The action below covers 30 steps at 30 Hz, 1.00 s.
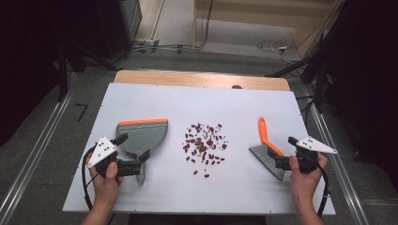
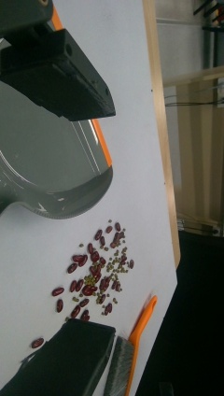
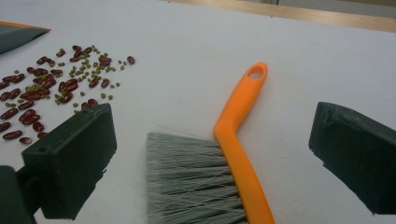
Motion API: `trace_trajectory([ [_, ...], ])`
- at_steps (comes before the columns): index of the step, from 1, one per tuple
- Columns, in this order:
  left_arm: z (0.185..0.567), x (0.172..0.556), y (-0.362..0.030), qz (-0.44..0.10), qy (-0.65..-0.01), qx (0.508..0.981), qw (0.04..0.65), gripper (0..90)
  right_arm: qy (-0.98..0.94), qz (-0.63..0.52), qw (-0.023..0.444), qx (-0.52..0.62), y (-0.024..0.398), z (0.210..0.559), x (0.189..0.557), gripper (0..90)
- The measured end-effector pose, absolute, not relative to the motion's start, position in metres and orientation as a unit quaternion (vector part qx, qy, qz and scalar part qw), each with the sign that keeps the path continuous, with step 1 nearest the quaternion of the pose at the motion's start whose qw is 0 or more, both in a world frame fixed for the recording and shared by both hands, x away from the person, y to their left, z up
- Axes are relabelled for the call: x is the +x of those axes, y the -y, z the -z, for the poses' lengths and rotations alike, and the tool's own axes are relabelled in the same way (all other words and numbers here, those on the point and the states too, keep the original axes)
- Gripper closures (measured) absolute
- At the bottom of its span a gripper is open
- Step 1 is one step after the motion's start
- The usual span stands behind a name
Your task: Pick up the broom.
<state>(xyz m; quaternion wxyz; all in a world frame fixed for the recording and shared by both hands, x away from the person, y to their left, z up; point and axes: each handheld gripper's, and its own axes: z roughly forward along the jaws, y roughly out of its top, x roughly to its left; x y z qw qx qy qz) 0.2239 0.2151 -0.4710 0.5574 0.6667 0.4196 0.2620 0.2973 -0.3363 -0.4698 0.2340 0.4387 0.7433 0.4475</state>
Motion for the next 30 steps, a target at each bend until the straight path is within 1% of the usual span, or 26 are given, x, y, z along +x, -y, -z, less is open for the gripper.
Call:
trace_trajectory([
  [7,0.469,0.223,-0.213,-0.262,-0.417,0.667,0.559,0.0,-0.738,-0.448,0.234,0.446,0.333,0.464,0.300,0.0],
  [9,0.468,0.222,-0.212,-0.265,-0.416,0.668,0.558,0.0,-0.741,-0.436,0.246,0.448,0.331,0.457,0.303,0.0],
  [14,0.468,0.223,-0.211,-0.263,-0.415,0.669,0.558,0.0,-0.743,-0.432,0.245,0.449,0.327,0.443,0.312,0.0],
  [16,0.468,0.223,-0.211,-0.263,-0.414,0.670,0.558,0.0,-0.743,-0.433,0.242,0.450,0.327,0.438,0.316,0.0],
  [22,0.467,0.225,-0.208,-0.261,-0.410,0.673,0.557,0.0,-0.755,-0.407,0.219,0.465,0.323,0.430,0.340,4.5],
  [23,0.467,0.225,-0.207,-0.261,-0.408,0.675,0.557,0.0,-0.758,-0.409,0.202,0.466,0.323,0.430,0.350,7.5],
  [24,0.467,0.225,-0.207,-0.261,-0.406,0.677,0.556,0.0,-0.758,-0.409,0.202,0.466,0.323,0.430,0.350,7.5],
  [25,0.468,0.225,-0.206,-0.261,-0.405,0.678,0.555,0.0,-0.760,-0.400,0.190,0.476,0.322,0.431,0.360,12.9],
  [26,0.468,0.225,-0.206,-0.261,-0.405,0.679,0.554,0.0,-0.760,-0.397,0.188,0.478,0.321,0.432,0.363,14.9],
  [27,0.468,0.225,-0.207,-0.261,-0.404,0.678,0.555,0.0,-0.762,-0.393,0.184,0.481,0.320,0.433,0.367,19.4],
  [28,0.468,0.225,-0.207,-0.261,-0.404,0.678,0.555,0.0,-0.762,-0.393,0.184,0.481,0.320,0.433,0.367,19.4],
  [29,0.467,0.225,-0.207,-0.261,-0.404,0.679,0.555,0.0,-0.761,-0.378,0.187,0.493,0.316,0.434,0.373,28.3],
  [30,0.467,0.225,-0.207,-0.262,-0.404,0.678,0.555,0.0,-0.761,-0.378,0.187,0.493,0.316,0.434,0.373,28.3],
])
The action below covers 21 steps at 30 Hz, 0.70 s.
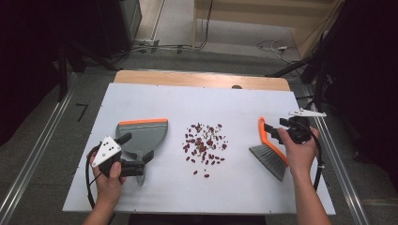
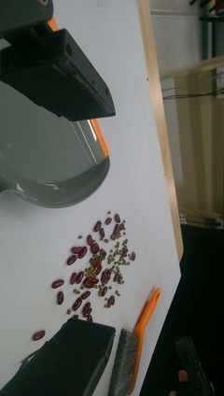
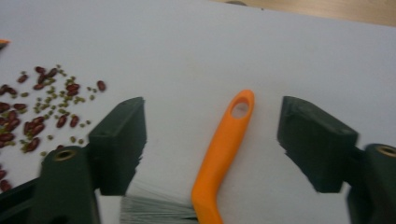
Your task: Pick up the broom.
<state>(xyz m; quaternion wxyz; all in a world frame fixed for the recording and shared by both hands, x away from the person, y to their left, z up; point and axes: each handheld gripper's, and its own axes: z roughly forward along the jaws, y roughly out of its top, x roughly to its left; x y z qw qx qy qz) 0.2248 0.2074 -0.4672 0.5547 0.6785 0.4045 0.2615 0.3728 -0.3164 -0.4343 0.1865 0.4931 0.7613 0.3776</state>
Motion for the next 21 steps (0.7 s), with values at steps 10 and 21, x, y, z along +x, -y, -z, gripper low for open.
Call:
trace_trajectory([
  [10,0.468,0.226,-0.207,-0.260,-0.404,0.680,0.553,0.0,-0.773,-0.305,0.172,0.530,0.300,0.457,0.390,45.8],
  [21,0.470,0.227,-0.204,-0.256,-0.400,0.689,0.548,0.0,-0.777,-0.255,0.122,0.563,0.297,0.476,0.395,59.1],
])
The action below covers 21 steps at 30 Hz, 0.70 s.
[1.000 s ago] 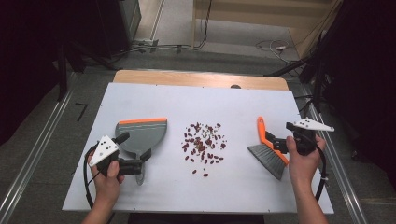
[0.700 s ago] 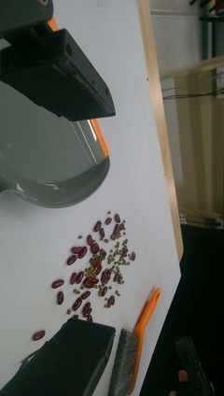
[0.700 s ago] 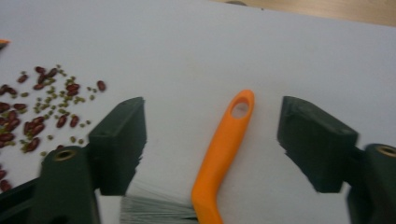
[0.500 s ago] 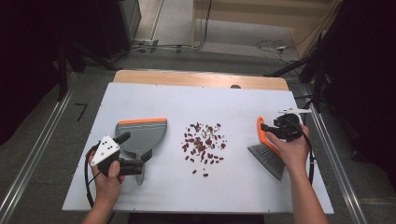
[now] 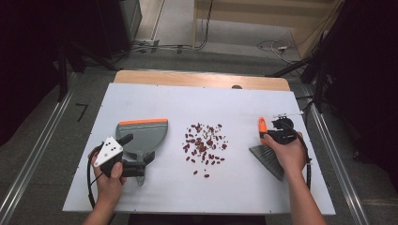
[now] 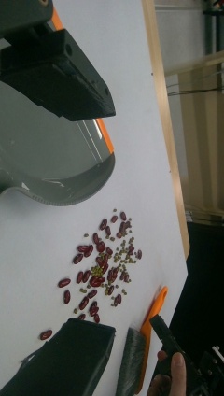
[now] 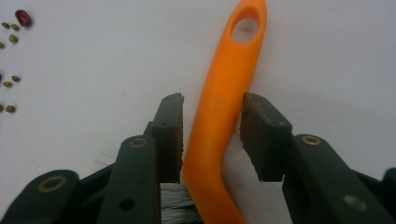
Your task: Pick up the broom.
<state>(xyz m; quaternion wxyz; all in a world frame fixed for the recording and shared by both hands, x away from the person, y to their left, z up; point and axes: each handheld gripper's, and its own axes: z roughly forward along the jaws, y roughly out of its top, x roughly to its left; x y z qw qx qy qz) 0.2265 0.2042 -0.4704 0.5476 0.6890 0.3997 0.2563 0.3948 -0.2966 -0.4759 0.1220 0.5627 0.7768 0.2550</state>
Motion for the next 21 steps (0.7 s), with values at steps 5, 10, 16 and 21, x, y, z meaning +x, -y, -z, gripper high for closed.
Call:
trace_trajectory([
  [5,0.471,0.227,-0.204,-0.256,-0.399,0.690,0.547,0.0,-0.775,-0.241,0.127,0.570,0.295,0.478,0.395,60.9],
  [10,0.471,0.227,-0.203,-0.255,-0.398,0.692,0.546,0.0,-0.771,-0.230,0.129,0.580,0.291,0.481,0.394,61.0],
  [16,0.471,0.226,-0.203,-0.256,-0.398,0.691,0.547,0.0,-0.781,-0.198,0.139,0.576,0.280,0.479,0.389,65.9],
  [21,0.471,0.226,-0.204,-0.256,-0.400,0.689,0.547,0.0,-0.782,-0.188,0.140,0.577,0.278,0.479,0.389,66.2],
])
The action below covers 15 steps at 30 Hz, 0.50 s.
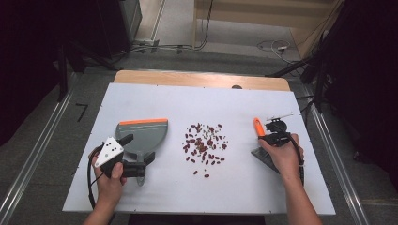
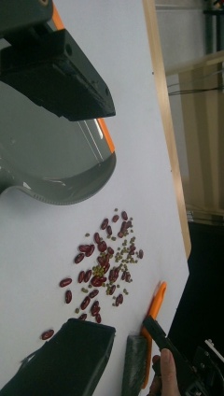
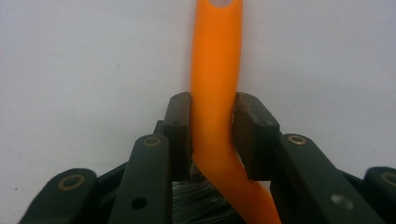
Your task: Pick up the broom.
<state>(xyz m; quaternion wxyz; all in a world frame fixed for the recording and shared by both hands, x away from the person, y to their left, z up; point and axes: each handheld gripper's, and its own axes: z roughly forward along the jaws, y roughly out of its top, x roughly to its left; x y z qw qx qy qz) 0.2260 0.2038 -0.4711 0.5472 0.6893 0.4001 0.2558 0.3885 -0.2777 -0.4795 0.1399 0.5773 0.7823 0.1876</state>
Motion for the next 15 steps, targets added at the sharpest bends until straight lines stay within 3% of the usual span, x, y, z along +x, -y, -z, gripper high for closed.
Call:
trace_trajectory([
  [6,0.471,0.226,-0.201,-0.256,-0.396,0.693,0.545,0.0,-0.776,-0.198,0.136,0.583,0.280,0.480,0.388,68.8],
  [15,0.470,0.227,-0.200,-0.255,-0.395,0.693,0.546,0.0,-0.740,-0.313,0.107,0.586,0.307,0.487,0.377,69.8],
])
